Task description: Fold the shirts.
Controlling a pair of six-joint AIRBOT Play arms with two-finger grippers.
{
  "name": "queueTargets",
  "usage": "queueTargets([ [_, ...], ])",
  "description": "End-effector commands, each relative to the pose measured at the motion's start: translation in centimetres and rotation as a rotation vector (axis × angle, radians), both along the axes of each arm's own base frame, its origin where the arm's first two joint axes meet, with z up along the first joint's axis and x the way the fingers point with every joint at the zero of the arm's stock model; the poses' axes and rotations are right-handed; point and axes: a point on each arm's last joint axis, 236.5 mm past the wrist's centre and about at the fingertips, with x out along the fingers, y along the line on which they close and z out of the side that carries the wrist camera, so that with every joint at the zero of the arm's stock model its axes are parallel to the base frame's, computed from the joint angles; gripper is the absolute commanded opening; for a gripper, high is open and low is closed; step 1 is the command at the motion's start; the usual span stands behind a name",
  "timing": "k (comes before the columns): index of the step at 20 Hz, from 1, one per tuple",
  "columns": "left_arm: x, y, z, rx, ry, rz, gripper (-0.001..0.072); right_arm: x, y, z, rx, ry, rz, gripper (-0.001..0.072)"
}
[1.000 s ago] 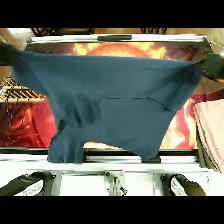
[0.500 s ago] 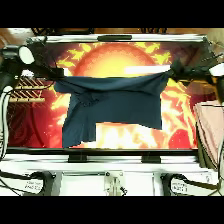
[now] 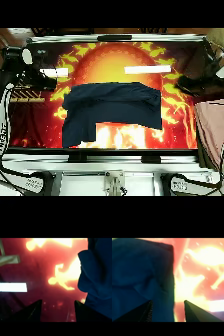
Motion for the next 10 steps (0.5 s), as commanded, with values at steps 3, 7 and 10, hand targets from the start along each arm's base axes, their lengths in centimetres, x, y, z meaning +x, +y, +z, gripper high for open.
queueTargets([
  [3, -6.4, -2.8, -4.9, -0.075, 0.245, -0.011, 0.0637, -10.9, -5.7, -2.5, -0.093, 0.310, -0.037, 0.0510],
  [7, -8.3, -5.8, -7.5, -0.156, 0.289, -0.048, 0.0637, -12.3, -3.2, -4.5, 0.062, 0.305, -0.015, 0.0510],
  [10, -10.3, -5.8, -9.6, -0.177, 0.326, -0.037, 0.0585, -12.5, -2.0, -5.4, 0.104, 0.295, 0.025, 0.0510],
])
